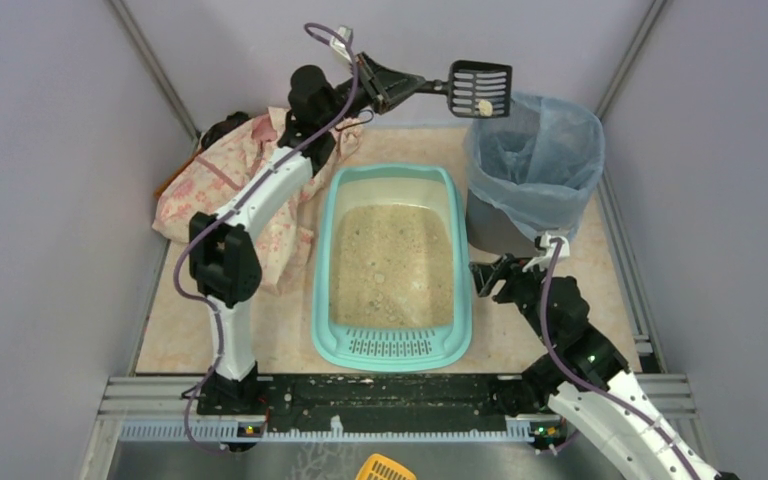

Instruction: Clean the litter box

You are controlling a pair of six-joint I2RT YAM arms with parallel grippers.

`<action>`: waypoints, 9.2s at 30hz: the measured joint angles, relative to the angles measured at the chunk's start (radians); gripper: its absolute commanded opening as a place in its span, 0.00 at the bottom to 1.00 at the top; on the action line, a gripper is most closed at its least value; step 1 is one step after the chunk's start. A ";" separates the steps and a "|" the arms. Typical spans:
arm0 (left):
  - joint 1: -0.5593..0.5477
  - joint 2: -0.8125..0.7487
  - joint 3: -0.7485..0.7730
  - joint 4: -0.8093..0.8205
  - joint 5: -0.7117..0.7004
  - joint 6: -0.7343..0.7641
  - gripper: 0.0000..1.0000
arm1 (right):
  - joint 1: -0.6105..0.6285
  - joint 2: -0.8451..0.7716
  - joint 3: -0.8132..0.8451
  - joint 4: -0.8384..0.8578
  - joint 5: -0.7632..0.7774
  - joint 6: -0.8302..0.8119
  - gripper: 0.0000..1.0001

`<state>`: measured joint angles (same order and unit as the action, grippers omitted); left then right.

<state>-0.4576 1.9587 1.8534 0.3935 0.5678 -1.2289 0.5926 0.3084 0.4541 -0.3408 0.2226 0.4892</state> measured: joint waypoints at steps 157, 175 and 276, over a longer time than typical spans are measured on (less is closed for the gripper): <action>-0.364 -0.462 -0.527 -1.163 -0.887 0.493 0.00 | 0.000 0.188 0.240 -0.140 -0.246 -0.258 0.68; -0.319 -0.362 -0.579 -0.893 -0.674 0.473 0.00 | 0.000 0.183 0.240 -0.142 -0.239 -0.259 0.68; 0.276 -0.559 -1.030 -0.159 0.233 0.205 0.00 | 0.000 0.281 0.180 -0.049 -0.204 -0.206 0.68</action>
<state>-0.1818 1.3998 0.8238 0.2340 0.8009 -1.0241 0.5926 0.5896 0.6346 -0.3901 0.0185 0.2829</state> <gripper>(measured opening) 0.213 0.678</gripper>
